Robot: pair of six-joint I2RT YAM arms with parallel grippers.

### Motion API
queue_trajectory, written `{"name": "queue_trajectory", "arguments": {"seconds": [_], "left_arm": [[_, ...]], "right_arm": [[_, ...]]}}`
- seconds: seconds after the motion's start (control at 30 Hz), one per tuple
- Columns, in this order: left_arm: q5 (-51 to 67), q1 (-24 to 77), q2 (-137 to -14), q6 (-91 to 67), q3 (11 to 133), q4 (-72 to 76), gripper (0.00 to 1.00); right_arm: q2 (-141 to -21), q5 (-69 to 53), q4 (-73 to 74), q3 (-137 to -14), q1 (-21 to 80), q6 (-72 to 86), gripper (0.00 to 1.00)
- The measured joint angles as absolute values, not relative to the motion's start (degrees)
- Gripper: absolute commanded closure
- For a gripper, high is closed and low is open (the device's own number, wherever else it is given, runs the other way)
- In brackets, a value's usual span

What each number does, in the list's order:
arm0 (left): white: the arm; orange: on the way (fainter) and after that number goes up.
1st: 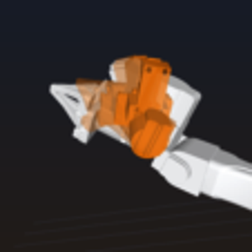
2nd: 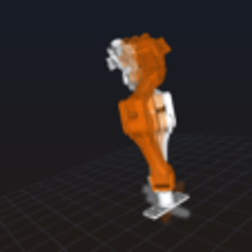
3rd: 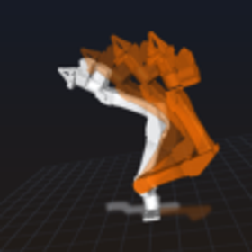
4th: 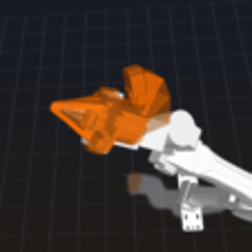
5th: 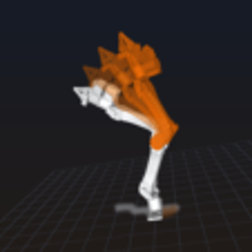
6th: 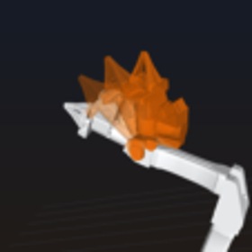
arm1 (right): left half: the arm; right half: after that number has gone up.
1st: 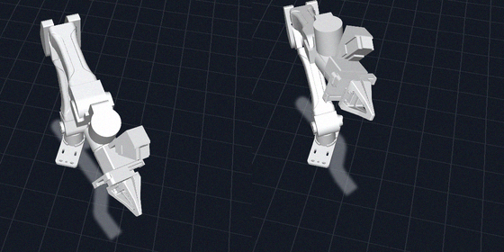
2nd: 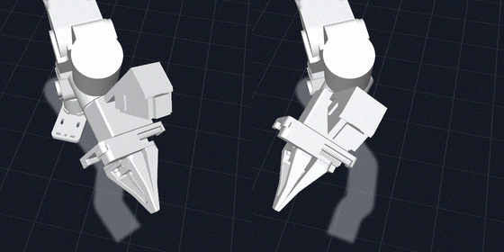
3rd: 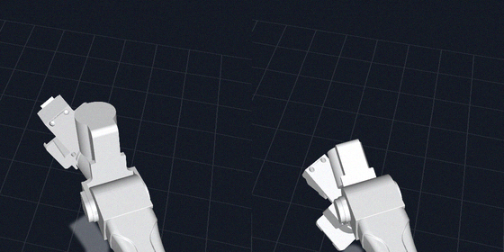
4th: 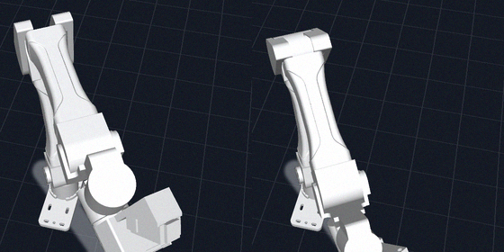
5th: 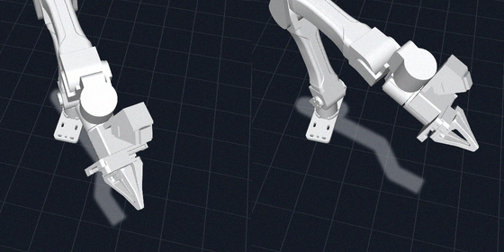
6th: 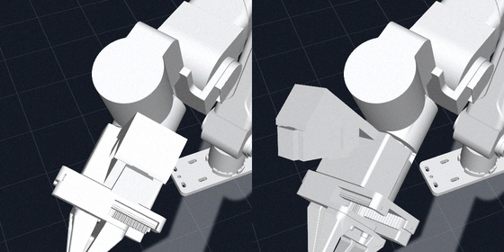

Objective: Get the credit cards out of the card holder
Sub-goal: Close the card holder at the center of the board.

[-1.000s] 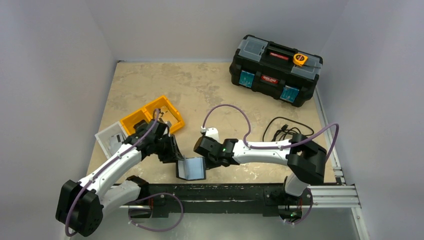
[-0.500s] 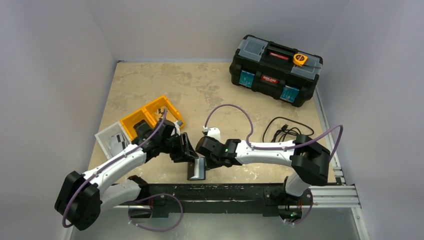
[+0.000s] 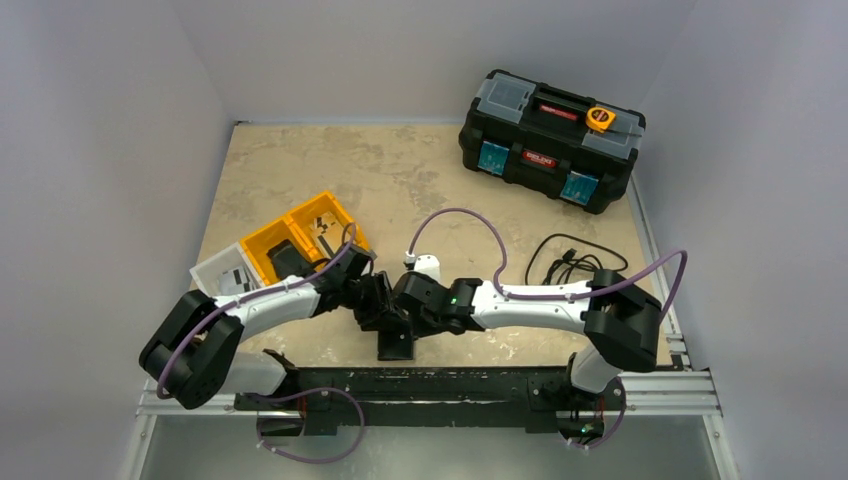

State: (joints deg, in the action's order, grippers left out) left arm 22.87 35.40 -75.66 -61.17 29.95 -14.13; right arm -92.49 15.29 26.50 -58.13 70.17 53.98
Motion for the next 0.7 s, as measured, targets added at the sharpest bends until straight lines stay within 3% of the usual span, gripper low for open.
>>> {"name": "queue_trajectory", "arguments": {"seconds": [0.47,0.7], "left_arm": [[22.57,35.59,-76.29,-62.81,30.28,-14.06,0.46],[21.26,35.44,-75.85,-60.71,32.53,-18.20,0.30]], "right_arm": [[-96.99,8.88,17.52,-56.07,70.41,55.29,0.97],[-96.68,8.12,15.11,-54.41,69.89,58.63,0.90]]}}
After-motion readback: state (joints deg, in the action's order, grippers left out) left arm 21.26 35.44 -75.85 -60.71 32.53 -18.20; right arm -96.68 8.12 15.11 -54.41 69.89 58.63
